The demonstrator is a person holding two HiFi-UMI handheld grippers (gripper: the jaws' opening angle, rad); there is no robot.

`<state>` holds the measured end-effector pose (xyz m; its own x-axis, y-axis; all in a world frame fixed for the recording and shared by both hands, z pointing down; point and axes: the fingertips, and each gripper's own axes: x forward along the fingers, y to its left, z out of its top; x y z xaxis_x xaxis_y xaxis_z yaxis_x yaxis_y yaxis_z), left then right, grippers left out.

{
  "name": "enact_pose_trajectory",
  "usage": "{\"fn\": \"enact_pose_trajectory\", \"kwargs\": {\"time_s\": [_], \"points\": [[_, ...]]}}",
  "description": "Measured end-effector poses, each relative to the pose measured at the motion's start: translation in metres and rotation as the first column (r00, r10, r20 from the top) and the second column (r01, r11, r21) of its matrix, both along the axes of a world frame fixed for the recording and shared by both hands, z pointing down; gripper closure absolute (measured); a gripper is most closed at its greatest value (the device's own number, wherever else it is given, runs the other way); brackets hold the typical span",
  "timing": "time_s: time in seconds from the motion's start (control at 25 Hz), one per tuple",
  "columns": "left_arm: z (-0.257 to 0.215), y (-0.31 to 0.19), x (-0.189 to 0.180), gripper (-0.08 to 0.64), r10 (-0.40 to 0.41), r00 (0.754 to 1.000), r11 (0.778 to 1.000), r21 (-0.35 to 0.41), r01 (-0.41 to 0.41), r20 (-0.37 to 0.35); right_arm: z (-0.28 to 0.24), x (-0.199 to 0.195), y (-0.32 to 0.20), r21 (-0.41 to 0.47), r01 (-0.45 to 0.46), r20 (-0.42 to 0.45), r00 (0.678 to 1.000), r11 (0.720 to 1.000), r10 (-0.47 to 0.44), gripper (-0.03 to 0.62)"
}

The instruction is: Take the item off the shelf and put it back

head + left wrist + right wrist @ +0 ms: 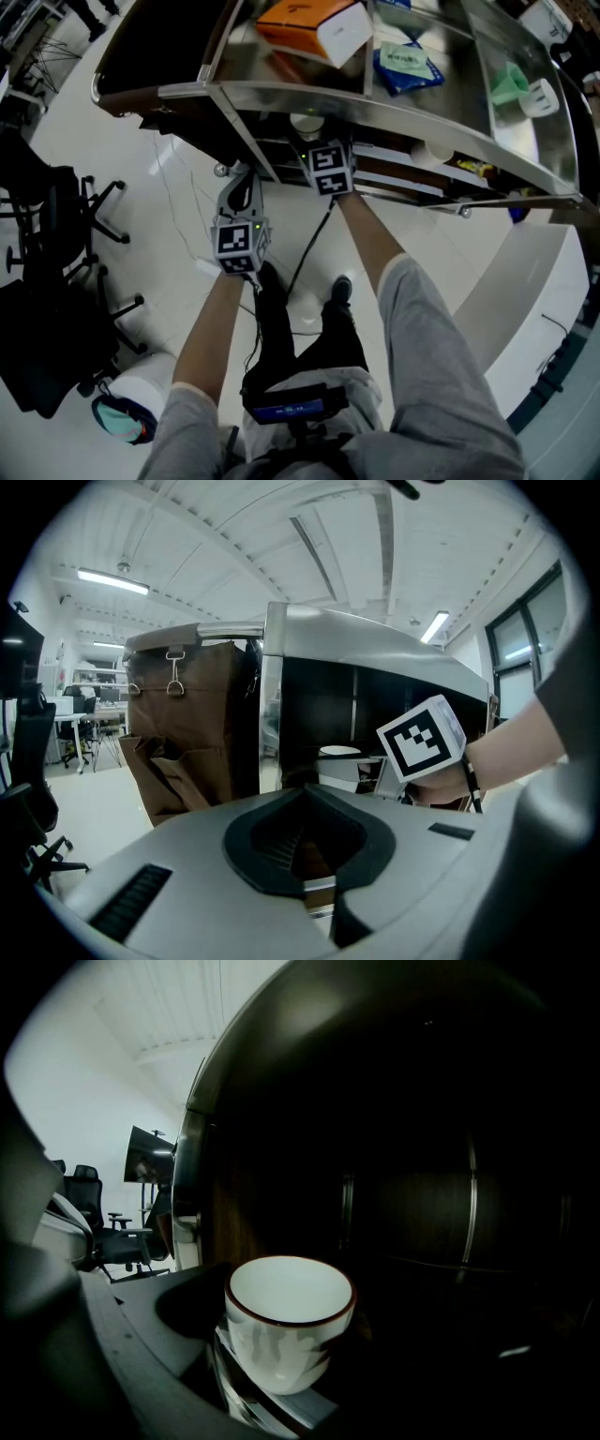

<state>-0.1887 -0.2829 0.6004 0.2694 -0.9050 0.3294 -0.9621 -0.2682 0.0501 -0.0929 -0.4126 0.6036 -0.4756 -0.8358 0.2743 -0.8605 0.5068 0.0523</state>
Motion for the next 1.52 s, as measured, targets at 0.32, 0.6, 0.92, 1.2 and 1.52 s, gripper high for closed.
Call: {"fn": "enact_pose_trajectory", "kwargs": {"time_s": [0.32,0.6,0.92,1.2,1.52], "points": [[-0.012,0.007,0.001,0.554,-0.009,1.0,1.0,-0.01,0.009,-0.01,-0.004,0.013,0.026,-0.034,-0.016,-0.007,1.0,0.999,0.015,0.146],[-0.047,0.034,-0.004,0.554,-0.016,1.0,1.0,-0.004,0.016,-0.004,-0.032,0.027,0.084,-0.082,-0.001,-0.004,1.0,0.997,0.001,0.146],[-0.09,0.073,-0.004,0.554,-0.018,1.0,1.0,0.005,0.018,-0.006,-0.095,0.061,0.152,-0.08,-0.021,0.004,1.0,0.997,0.022,0.373],[-0.117,0.104,0.004,0.554,0.014,1.0,1.0,0.007,-0.014,0.008,-0.128,0.135,0.199,-0.106,-0.151,0.009,0.988,0.983,0.153,0.582],[-0.144,0.117,0.001,0.554,0.012,1.0,1.0,0.008,-0.012,-0.019,-0.128,0.216,0.241,-0.156,-0.287,0.022,0.955,0.945,0.294,0.583]]}}
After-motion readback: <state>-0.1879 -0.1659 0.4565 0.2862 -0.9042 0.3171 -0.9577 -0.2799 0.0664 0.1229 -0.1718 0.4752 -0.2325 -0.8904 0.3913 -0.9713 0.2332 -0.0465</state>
